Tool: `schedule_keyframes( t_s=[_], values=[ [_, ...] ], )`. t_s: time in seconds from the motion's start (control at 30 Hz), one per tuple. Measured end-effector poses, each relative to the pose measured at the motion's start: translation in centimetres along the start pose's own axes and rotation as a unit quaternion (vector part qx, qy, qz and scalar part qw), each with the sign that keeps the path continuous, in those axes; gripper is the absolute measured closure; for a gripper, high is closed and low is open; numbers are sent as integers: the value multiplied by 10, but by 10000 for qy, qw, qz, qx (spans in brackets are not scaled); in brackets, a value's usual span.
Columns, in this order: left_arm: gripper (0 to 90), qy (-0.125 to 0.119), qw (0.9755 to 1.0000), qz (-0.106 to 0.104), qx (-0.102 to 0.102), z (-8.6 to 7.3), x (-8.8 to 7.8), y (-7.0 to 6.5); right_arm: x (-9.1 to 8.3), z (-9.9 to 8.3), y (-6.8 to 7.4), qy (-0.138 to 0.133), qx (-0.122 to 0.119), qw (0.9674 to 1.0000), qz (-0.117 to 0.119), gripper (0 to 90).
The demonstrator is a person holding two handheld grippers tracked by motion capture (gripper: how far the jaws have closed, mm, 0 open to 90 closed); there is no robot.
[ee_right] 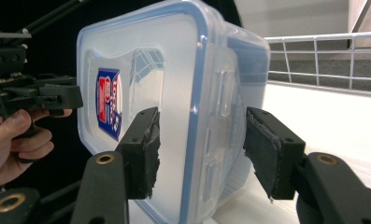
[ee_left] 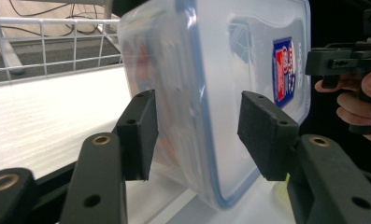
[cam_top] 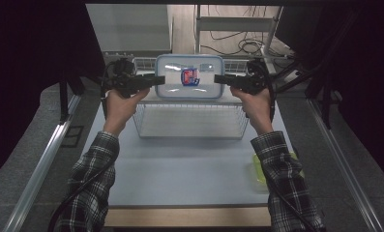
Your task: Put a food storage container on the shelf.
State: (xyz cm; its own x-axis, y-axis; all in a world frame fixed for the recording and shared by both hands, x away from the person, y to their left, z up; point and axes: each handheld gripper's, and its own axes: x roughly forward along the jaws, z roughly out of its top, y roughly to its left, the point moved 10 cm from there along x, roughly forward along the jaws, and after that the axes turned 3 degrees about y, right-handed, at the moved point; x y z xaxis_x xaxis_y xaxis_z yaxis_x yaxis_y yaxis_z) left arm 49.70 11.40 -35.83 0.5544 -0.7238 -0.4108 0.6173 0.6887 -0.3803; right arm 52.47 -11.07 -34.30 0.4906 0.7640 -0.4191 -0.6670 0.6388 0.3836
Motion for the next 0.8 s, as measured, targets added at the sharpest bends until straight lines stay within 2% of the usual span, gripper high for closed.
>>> schedule_keyframes(
  t_s=[0.03, 0.13, 0.27, 0.37, 0.43, 0.47, 0.53, 0.57, 0.63, 0.73, 0.8],
  values=[
    [475, 15, 10000, 24, 9, 0, 1, 0, 0, -1, 0, 24, -12, 10000, -33, 445],
    [471, 199, 9994, 277, 110, -4, 6, 3, 2, -2, -1, 84, -33, 9999, -125, 423],
    [462, 174, 9997, 184, 22, -6, 9, 4, 4, -1, -4, 48, 114, 9999, -53, 418],
    [465, 201, 9997, 171, 3, -7, 10, 5, 5, 0, -6, 79, 124, 9999, -66, 397],
    [470, 107, 9998, 147, -63, -5, 8, 6, 5, 1, -8, 107, -21, 9994, -319, 390],
    [471, 97, 9998, 74, -168, -5, 8, 7, 6, 1, -9, 109, -97, 9990, -422, 385],
    [471, 96, 9996, -55, -276, -4, 8, 7, 8, 0, -9, 164, -172, 9983, -532, 366],
    [471, 93, 9995, -55, -292, -4, 8, 8, 9, 0, -9, 166, -191, 9982, -535, 366],
    [464, 51, 9997, 30, -256, -3, 8, 9, 11, 0, -7, 160, -203, 9982, -537, 365],
    [470, -33, 9994, 317, -113, 2, 7, 9, 12, 1, -6, 135, -261, 9975, -642, 384],
    [469, -18, 9990, 439, -51, 4, 7, 8, 12, 2, -7, 79, -256, 9973, -690, 428]
  ],
)
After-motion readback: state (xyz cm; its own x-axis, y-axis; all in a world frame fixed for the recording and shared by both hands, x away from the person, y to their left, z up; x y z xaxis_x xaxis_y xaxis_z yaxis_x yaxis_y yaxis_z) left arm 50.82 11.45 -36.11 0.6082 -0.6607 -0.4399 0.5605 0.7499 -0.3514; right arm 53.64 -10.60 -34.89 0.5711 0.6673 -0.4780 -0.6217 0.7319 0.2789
